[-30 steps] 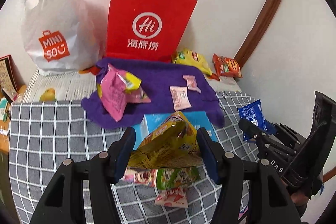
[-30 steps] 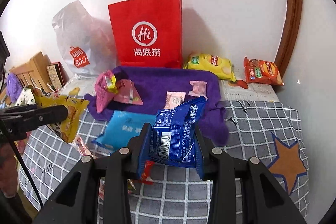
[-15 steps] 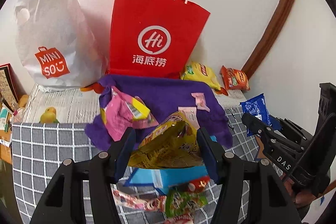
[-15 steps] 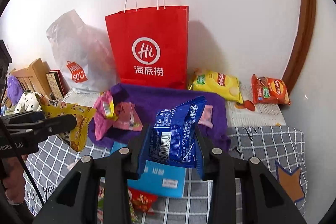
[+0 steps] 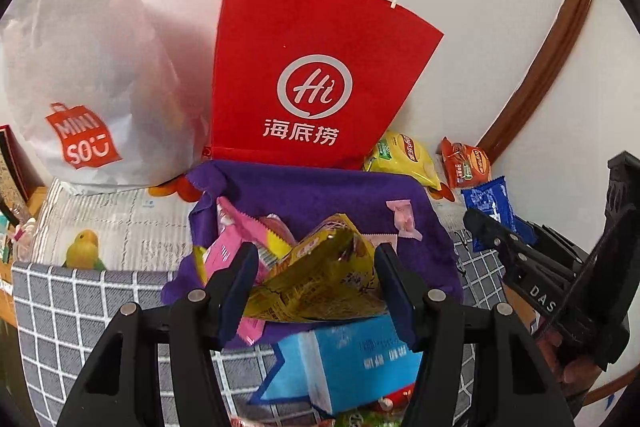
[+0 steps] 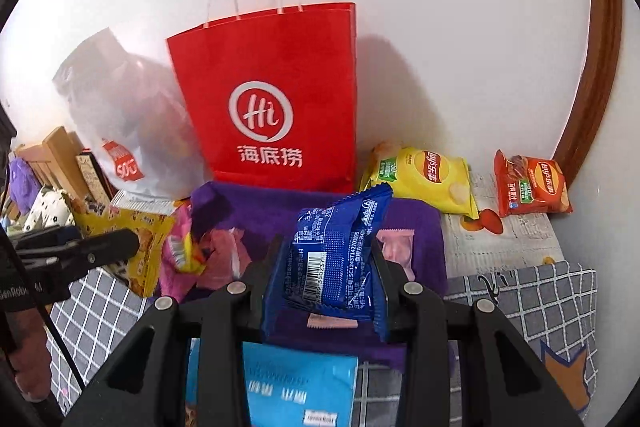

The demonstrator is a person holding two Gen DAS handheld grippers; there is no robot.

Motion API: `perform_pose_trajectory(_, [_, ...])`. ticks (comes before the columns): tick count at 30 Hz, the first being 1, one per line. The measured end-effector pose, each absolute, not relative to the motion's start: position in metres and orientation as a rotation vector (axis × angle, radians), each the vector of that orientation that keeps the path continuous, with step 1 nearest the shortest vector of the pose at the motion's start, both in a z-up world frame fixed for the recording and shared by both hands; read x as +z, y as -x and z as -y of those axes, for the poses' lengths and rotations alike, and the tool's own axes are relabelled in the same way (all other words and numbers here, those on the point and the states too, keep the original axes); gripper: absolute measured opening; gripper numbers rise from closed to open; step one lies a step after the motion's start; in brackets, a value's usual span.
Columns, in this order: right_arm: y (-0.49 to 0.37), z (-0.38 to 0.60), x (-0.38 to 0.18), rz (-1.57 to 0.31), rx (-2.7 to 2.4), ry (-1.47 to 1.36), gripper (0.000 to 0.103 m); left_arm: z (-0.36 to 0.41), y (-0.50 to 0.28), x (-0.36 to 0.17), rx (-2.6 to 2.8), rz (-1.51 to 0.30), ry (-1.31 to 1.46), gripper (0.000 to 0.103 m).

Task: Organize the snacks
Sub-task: 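Carry the yellow bag with left tool while right tool carries blue packet to towel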

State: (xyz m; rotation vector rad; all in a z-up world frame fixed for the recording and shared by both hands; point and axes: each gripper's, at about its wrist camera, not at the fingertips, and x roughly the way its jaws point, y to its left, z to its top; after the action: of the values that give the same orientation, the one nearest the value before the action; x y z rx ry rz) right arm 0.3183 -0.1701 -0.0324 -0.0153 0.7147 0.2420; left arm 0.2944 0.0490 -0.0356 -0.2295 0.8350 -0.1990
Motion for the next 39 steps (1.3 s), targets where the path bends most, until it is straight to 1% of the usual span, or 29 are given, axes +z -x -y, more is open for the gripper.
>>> perform_pose_trajectory(7, [-0.358, 0.175, -0.037, -0.732, 0.225, -0.028, 0.037, -0.042, -0.321, -0.038, -0.214, -0.829, 0.219, 0.058])
perform_pose_trajectory(12, [-0.382, 0.177, -0.046, -0.745, 0.226, -0.049, 0.037, -0.046, -0.338, -0.054, -0.215, -0.849, 0.245, 0.059])
perform_pose_trajectory(19, [-0.397, 0.180, -0.072, -0.767, 0.241, -0.042, 0.037, -0.048, -0.354, -0.082, -0.204, -0.893, 0.253, 0.058])
perform_pose_trajectory(21, [-0.404, 0.179, -0.080, -0.801, 0.243, -0.027, 0.037, -0.050, -0.357, -0.087, -0.205, -0.902, 0.266, 0.058])
perform_pose_trajectory(26, [-0.411, 0.181, -0.090, -0.819, 0.239, -0.012, 0.037, -0.055, -0.361, -0.092, -0.215, -0.908, 0.262, 0.058])
perform_pose_trajectory(32, [-0.419, 0.180, -0.105, -0.864, 0.247, 0.007, 0.037, -0.042, -0.357, -0.087, -0.233, -0.865, 0.211, 0.058])
perform_pose_trajectory(39, [-0.425, 0.173, -0.125, -0.930, 0.254, 0.042, 0.038, -0.027, -0.365, -0.103, -0.289, -0.928, 0.235, 0.058])
